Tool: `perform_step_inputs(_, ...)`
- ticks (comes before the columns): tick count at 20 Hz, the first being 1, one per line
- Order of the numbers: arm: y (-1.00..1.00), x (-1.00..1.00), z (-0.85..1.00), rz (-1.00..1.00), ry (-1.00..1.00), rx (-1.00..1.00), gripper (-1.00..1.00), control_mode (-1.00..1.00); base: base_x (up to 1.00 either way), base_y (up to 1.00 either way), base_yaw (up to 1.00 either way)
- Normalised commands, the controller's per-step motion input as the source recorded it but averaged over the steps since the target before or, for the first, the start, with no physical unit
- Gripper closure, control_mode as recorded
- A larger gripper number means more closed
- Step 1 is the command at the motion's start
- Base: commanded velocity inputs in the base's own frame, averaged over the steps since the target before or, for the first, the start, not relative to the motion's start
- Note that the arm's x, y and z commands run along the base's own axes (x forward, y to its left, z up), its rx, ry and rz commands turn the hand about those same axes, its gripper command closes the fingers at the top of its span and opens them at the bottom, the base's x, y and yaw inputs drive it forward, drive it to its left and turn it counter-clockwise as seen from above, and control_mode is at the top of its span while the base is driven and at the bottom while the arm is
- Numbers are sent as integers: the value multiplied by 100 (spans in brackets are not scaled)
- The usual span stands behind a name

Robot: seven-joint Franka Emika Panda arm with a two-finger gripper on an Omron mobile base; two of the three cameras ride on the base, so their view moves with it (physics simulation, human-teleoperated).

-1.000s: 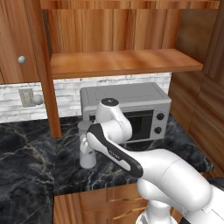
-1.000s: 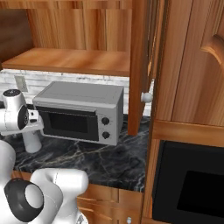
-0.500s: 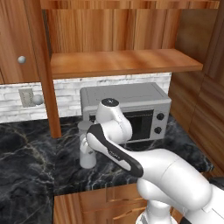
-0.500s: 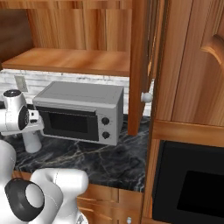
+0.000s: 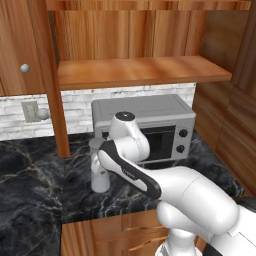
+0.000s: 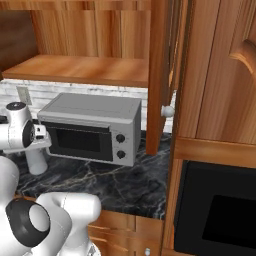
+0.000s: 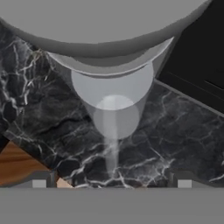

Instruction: There is a tray on the dining counter. Grab the cup, mug, and pitcher and place them on the tray. The pitcher may be placed next to the tray if it cannot fit the tray.

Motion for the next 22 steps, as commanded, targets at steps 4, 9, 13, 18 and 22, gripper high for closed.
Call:
perform_step_inputs(4,6,16,0,0,0,0,-100,-100,0,0,0)
perform_step_inputs(9,6,11,0,0,0,0,-100,-100,0,0,0)
perform_step_inputs(13,5,6,0,0,0,0,-100,-100,0,0,0)
perform_step_inputs(18,3,4,0,0,0,0,-100,-100,0,0,0)
perform_step_inputs(22,6,8,0,0,0,0,-100,-100,0,0,0)
